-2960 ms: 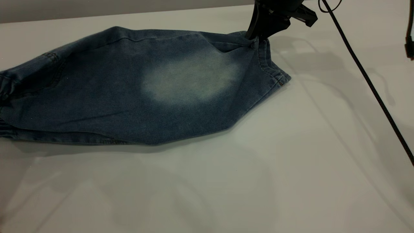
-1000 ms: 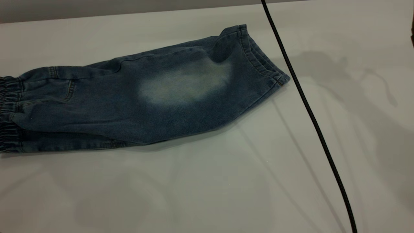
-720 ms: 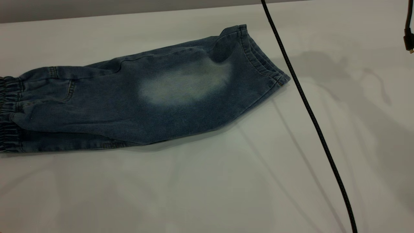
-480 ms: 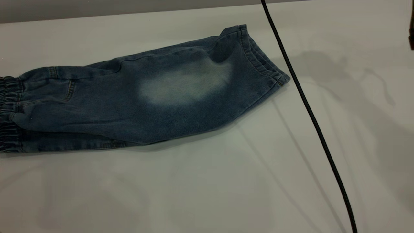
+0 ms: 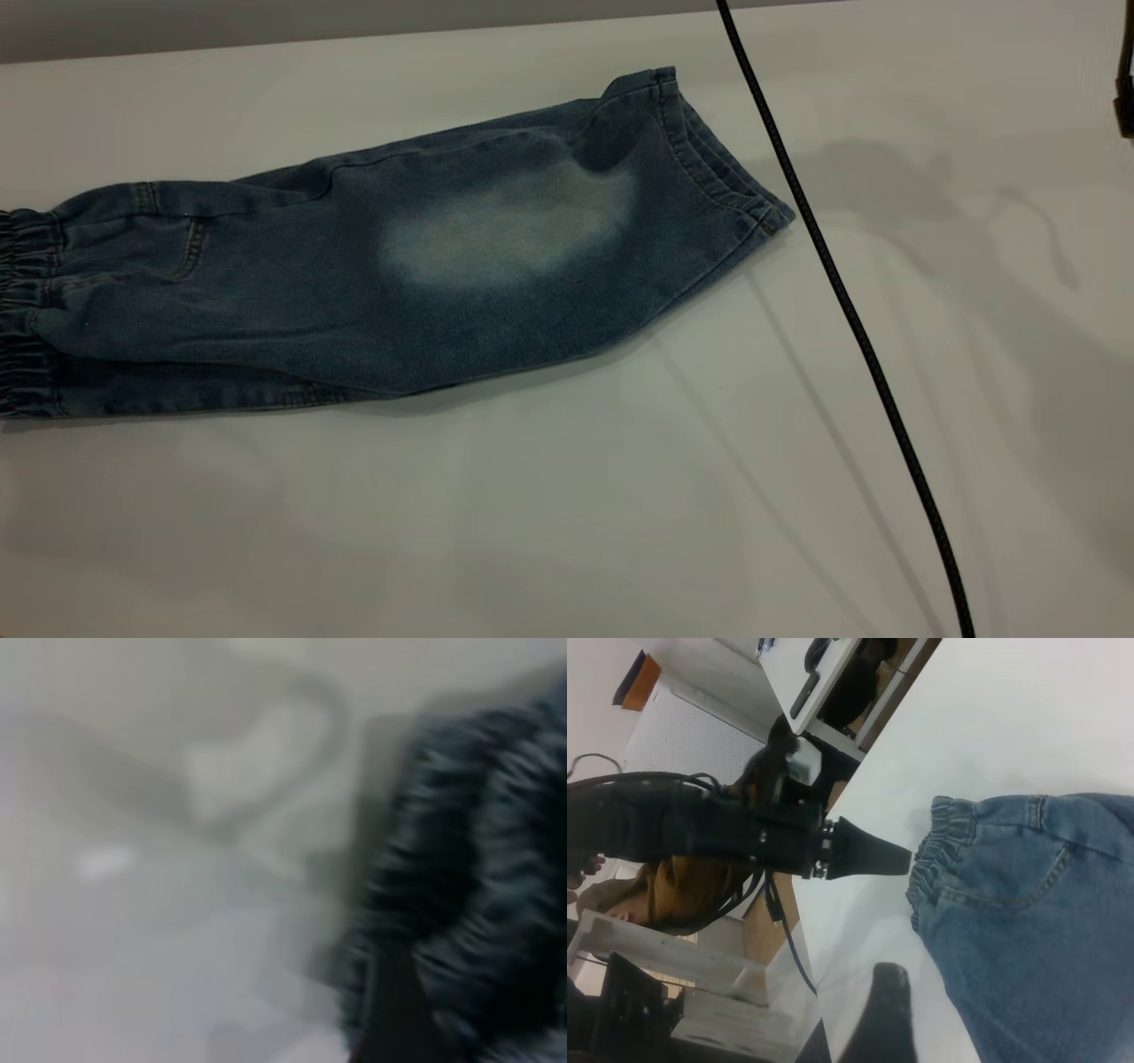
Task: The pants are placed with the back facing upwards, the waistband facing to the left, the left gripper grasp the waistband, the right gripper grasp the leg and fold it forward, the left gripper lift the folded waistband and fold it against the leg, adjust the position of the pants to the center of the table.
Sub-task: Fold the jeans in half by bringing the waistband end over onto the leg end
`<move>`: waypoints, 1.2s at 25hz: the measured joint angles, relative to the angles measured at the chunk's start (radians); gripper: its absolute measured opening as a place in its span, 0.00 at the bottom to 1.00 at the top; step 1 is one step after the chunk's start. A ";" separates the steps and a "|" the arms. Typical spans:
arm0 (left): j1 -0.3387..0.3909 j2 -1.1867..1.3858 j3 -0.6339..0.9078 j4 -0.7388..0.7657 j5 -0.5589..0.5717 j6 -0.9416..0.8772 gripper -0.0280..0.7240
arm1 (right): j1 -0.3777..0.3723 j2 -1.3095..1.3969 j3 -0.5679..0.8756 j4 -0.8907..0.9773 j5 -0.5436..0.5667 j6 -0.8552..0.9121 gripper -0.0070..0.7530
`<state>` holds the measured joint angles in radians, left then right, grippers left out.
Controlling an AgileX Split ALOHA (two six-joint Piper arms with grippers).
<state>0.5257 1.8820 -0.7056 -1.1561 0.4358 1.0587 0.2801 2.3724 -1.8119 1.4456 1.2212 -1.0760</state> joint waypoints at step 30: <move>-0.002 0.200 -0.008 -0.348 0.126 0.366 0.69 | -0.001 0.000 0.000 -0.001 0.000 0.000 0.78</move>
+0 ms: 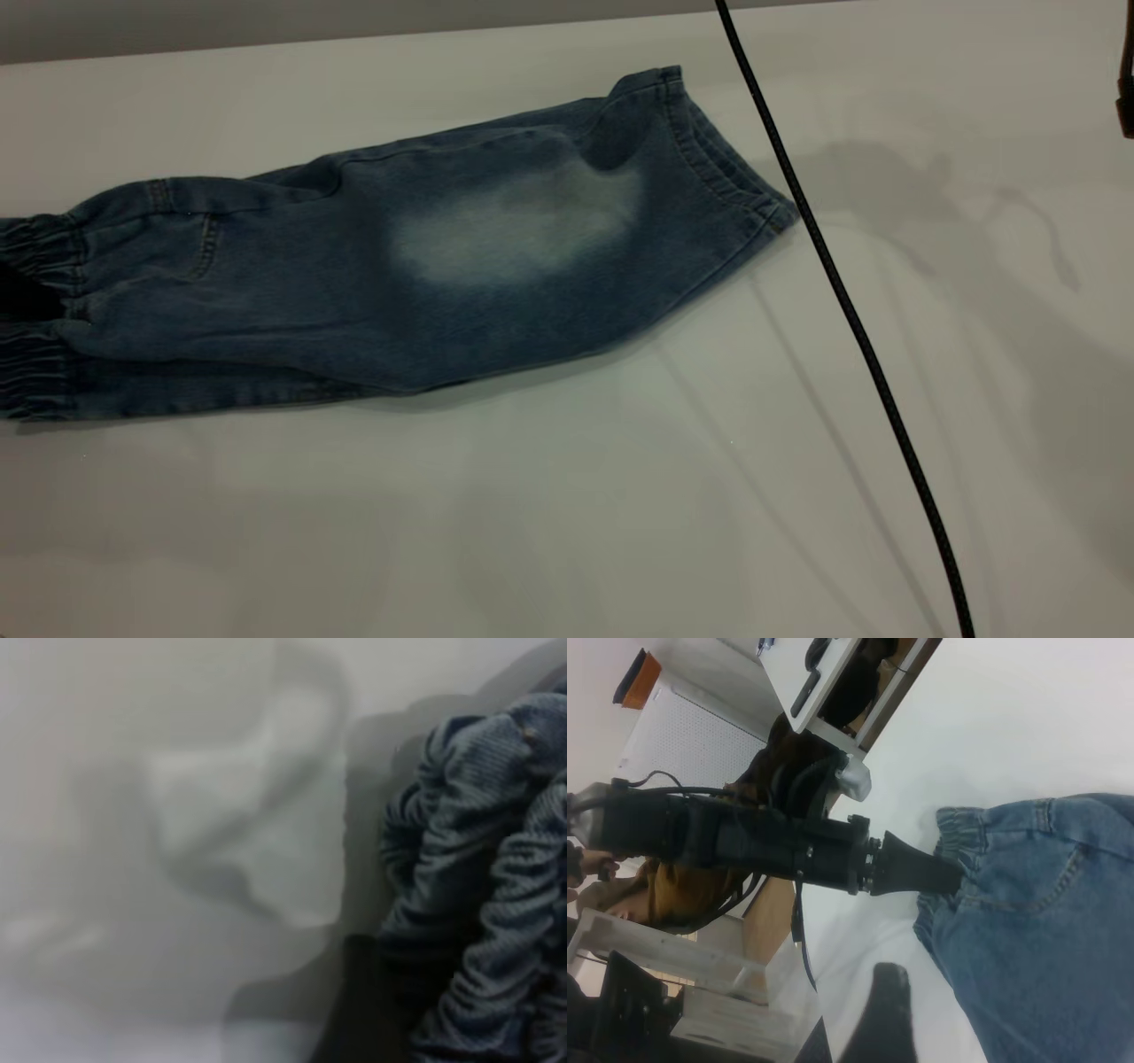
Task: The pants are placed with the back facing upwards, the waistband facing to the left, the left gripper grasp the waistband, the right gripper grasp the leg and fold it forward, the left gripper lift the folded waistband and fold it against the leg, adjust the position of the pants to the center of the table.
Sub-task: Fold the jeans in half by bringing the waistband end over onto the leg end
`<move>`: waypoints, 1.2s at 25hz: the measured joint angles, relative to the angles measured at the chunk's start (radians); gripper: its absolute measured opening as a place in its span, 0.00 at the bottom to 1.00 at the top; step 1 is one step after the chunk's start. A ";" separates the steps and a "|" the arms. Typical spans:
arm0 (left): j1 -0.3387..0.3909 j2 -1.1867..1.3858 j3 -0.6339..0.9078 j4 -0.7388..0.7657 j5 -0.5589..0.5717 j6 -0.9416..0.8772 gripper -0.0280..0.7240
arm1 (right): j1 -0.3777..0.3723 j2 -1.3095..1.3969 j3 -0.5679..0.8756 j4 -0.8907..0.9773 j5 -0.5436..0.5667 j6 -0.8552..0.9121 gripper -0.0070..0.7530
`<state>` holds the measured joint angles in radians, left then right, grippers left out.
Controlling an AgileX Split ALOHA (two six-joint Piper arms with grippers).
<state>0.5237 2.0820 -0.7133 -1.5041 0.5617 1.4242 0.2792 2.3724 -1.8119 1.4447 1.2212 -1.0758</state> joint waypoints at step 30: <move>-0.052 -0.363 0.003 0.044 0.242 -0.129 0.18 | 0.384 0.121 -0.001 -0.317 -0.683 0.212 0.69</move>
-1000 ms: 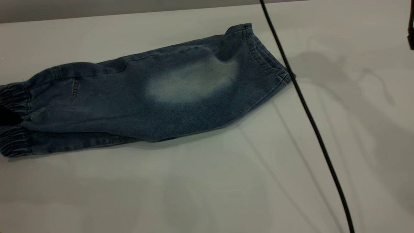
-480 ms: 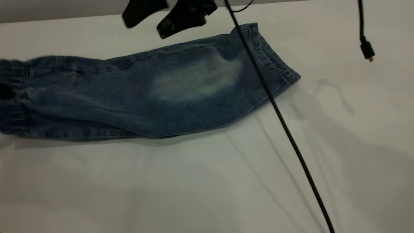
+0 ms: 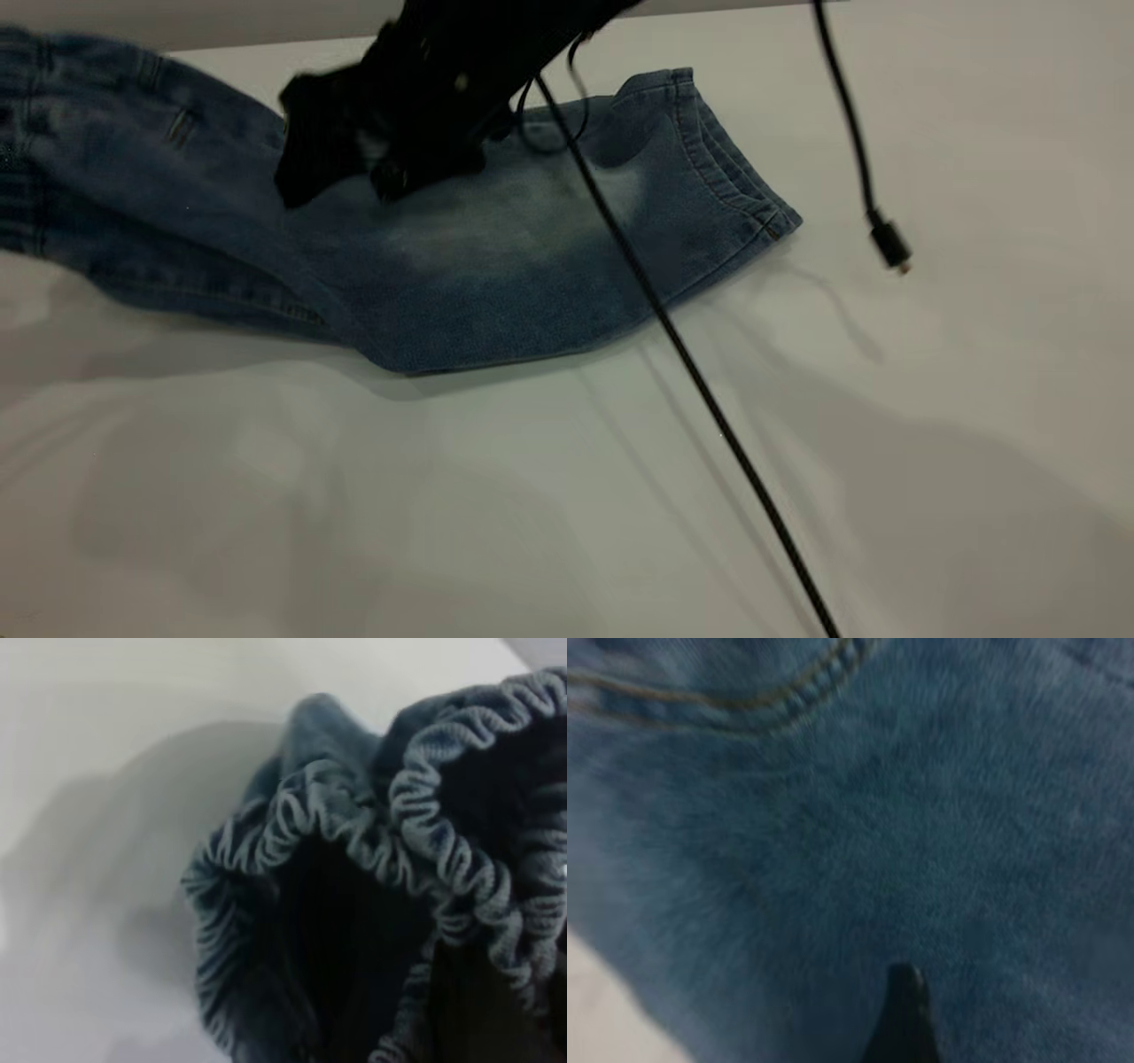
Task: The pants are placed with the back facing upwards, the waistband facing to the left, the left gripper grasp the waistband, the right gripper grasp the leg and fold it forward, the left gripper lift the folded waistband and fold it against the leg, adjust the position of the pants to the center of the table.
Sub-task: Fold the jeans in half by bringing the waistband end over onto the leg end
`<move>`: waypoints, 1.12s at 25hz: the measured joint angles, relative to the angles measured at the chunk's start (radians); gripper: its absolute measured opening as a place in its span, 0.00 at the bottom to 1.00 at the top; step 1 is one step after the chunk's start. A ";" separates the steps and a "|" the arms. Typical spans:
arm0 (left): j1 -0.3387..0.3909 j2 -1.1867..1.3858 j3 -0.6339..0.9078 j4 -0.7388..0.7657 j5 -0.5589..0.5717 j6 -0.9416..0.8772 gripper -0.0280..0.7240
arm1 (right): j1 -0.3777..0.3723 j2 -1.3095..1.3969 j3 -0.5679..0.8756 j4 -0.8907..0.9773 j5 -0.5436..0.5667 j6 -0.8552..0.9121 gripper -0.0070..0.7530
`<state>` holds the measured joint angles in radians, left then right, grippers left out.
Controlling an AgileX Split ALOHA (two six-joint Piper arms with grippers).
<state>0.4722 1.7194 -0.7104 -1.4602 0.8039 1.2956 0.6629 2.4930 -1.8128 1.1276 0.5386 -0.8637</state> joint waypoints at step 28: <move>-0.253 -0.186 -0.013 -0.010 0.019 0.000 0.18 | -0.114 0.059 -0.101 -0.565 0.271 0.340 0.69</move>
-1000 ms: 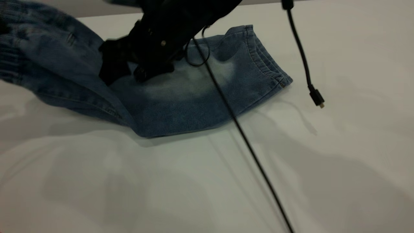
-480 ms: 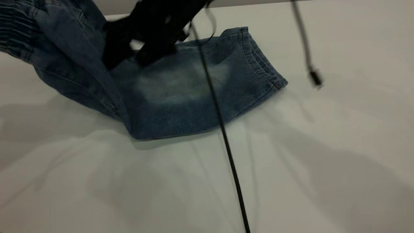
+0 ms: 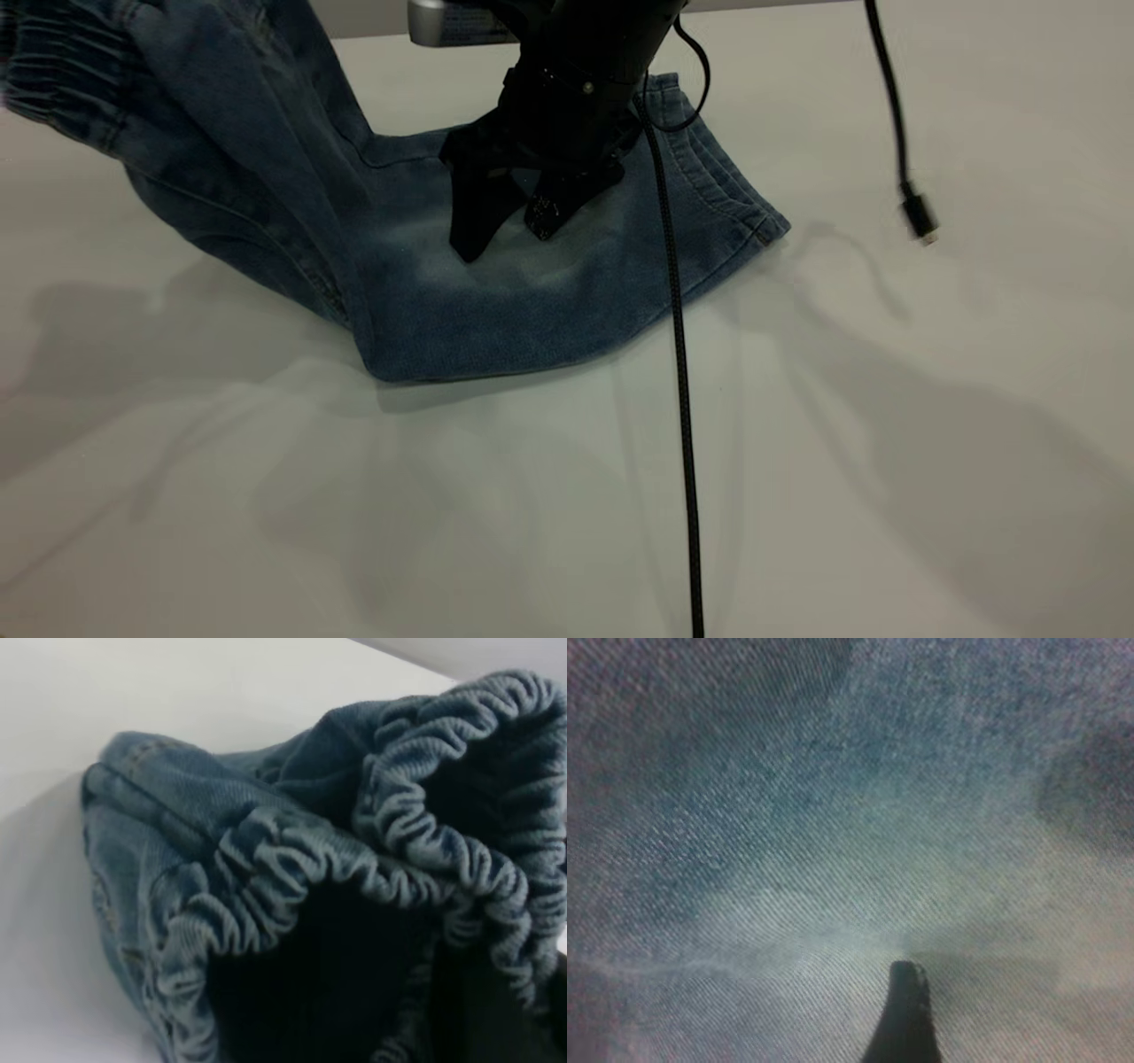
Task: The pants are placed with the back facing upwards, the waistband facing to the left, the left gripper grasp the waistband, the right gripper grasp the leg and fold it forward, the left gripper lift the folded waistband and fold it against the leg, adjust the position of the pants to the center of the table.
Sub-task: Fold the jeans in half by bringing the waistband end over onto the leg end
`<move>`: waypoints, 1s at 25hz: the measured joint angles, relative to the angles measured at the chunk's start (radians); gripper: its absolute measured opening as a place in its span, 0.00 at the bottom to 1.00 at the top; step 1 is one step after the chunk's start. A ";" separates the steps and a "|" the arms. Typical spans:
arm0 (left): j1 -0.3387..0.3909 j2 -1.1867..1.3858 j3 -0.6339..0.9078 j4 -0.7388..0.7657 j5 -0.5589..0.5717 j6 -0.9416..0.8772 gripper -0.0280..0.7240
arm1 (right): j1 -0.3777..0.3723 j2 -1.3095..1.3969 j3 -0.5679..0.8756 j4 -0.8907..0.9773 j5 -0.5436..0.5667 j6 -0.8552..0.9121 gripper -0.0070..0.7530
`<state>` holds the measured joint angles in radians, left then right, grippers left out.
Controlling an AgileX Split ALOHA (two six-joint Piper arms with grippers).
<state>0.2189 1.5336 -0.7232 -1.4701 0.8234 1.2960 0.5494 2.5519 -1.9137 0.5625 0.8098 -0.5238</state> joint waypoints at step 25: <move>-0.320 0.003 -0.067 -0.058 -0.240 -0.011 0.18 | -0.089 -0.149 -0.226 -0.188 0.201 0.122 0.68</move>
<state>-0.1007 1.5368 -0.7905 -1.5279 0.5829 1.2847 0.4607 2.4024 -2.1396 0.3745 1.0109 -0.4022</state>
